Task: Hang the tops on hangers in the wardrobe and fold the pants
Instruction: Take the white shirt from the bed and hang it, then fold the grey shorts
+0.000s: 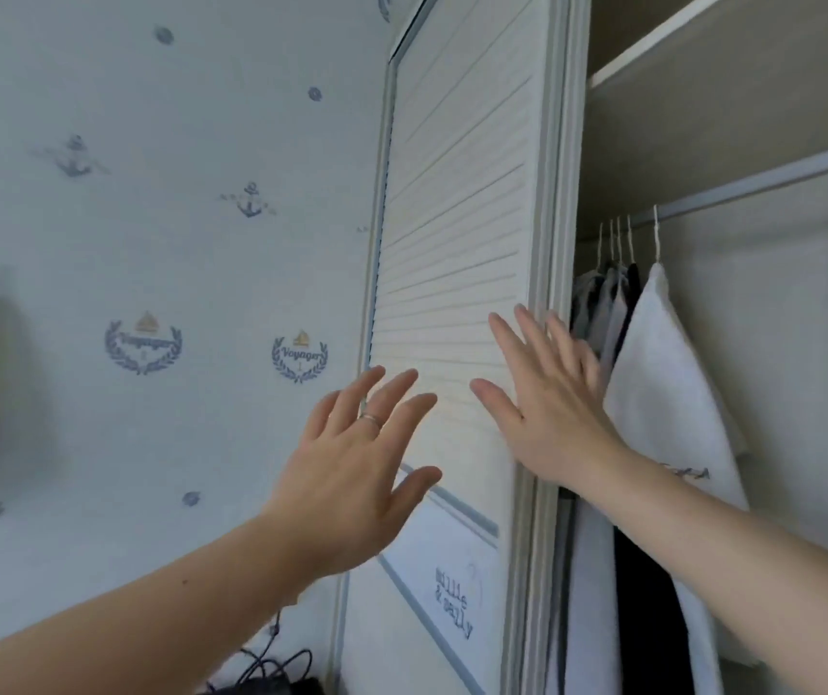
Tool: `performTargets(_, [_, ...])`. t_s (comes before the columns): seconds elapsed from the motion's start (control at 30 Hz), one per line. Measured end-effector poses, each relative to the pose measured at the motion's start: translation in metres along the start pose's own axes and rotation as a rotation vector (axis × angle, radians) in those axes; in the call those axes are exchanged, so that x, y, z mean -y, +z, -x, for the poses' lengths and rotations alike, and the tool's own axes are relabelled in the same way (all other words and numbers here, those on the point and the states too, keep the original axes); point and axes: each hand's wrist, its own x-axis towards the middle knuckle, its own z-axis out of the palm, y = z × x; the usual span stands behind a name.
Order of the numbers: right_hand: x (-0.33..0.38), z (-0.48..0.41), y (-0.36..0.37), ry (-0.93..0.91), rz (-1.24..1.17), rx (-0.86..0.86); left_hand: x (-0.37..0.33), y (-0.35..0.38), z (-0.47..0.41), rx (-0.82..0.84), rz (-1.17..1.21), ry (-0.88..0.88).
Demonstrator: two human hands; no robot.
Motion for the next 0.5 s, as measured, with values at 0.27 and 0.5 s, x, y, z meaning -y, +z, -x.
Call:
performTargets(0.27, [0.248, 0.051, 0.033, -0.254, -0.253, 0.139, 0.133, -0.108, 0.225, 0.148, -0.121, -0.276])
performTargets(0.5, [0.452, 0.092, 0.057, -0.513, -0.56, 0.326, 0.213, -0.214, 0.41, 0.257, -0.262, -0.605])
